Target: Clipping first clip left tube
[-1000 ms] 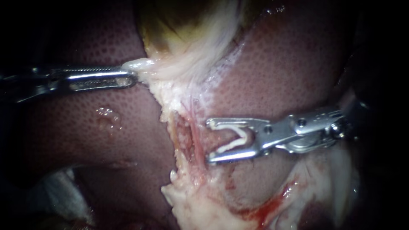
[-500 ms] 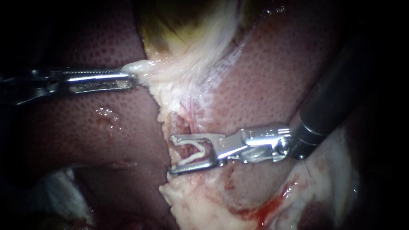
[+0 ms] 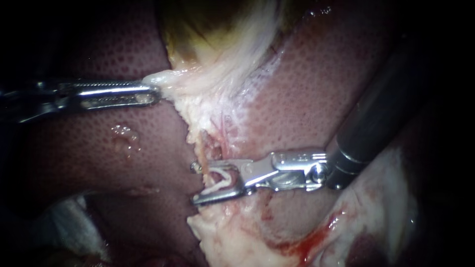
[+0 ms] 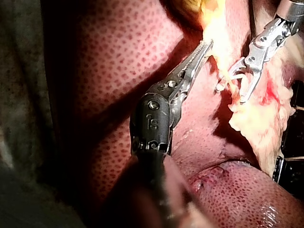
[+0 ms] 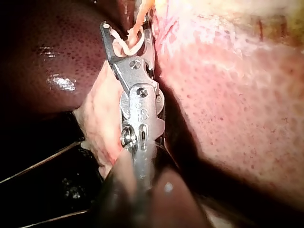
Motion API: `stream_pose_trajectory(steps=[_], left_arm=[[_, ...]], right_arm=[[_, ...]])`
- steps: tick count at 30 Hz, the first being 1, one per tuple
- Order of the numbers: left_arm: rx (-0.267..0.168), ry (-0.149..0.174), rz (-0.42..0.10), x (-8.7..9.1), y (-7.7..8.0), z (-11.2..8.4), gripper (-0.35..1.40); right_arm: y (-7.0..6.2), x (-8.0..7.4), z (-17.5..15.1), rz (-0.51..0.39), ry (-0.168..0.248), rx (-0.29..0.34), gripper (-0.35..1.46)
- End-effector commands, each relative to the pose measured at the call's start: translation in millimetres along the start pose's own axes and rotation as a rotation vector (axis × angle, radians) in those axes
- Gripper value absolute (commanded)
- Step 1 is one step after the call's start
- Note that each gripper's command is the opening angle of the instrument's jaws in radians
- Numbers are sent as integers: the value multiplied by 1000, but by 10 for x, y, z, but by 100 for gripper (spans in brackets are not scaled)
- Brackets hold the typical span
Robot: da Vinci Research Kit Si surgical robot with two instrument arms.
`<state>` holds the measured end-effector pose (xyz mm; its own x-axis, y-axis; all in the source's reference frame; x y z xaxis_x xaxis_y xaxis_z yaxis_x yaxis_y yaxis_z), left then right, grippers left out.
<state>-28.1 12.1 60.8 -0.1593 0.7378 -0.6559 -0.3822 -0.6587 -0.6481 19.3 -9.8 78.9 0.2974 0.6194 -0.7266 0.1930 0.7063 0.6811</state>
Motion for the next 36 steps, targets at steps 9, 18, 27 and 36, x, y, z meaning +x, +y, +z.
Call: stream_pose_trajectory(steps=[9,18,27,36], left_arm=[[-1,0,0,0,1,2,-35],[-3,-1,0,-1,1,3,-35],[-4,-1,0,0,1,3,-35],[-3,-1,0,0,1,4,-35]], right_arm=[[3,-4,12,11,-3,7,48],[6,-6,6,104,-13,-1,-15],[6,-7,5,181,-75,-19,-35],[6,-8,5,181,-81,-20,-35]])
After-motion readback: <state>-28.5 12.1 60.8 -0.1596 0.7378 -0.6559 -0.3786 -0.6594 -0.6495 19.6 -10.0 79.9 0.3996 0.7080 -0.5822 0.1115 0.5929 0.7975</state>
